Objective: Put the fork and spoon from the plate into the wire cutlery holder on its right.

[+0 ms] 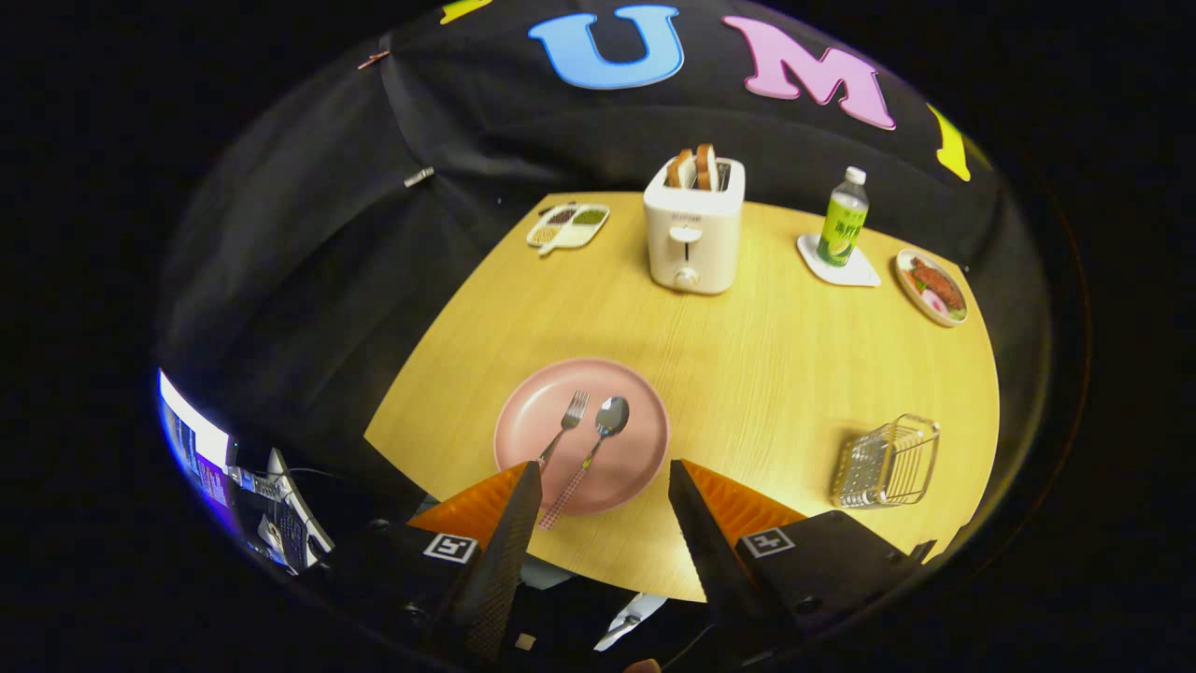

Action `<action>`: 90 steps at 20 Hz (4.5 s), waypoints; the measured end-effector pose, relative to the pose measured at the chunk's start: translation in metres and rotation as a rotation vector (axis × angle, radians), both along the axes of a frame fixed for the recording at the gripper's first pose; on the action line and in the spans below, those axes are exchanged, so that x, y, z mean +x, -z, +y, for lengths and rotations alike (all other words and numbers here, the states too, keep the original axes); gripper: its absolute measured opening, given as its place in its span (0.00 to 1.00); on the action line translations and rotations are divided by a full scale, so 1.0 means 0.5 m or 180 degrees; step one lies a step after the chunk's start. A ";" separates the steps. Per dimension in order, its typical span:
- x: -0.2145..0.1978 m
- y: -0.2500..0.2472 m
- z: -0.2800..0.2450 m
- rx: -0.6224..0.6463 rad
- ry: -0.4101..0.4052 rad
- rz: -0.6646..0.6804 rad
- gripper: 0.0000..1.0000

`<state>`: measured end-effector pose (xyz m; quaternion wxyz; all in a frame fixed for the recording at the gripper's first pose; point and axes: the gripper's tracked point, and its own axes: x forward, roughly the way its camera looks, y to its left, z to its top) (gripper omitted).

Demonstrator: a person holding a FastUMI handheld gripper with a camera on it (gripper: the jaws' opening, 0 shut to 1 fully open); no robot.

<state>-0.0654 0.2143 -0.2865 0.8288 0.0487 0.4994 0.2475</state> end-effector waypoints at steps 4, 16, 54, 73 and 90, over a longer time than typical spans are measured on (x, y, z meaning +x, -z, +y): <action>-0.026 0.093 0.063 -0.0127 -0.0205 0.0292 0.79; -0.042 0.247 0.103 -0.0497 -0.0160 0.0755 0.60; -0.039 0.010 -0.573 -0.0743 0.0180 0.1038 0.12; 0.024 0.146 -0.634 -0.1520 -0.0538 0.2508 0.13; 0.104 0.097 -0.573 -0.0749 -0.0018 0.1444 0.30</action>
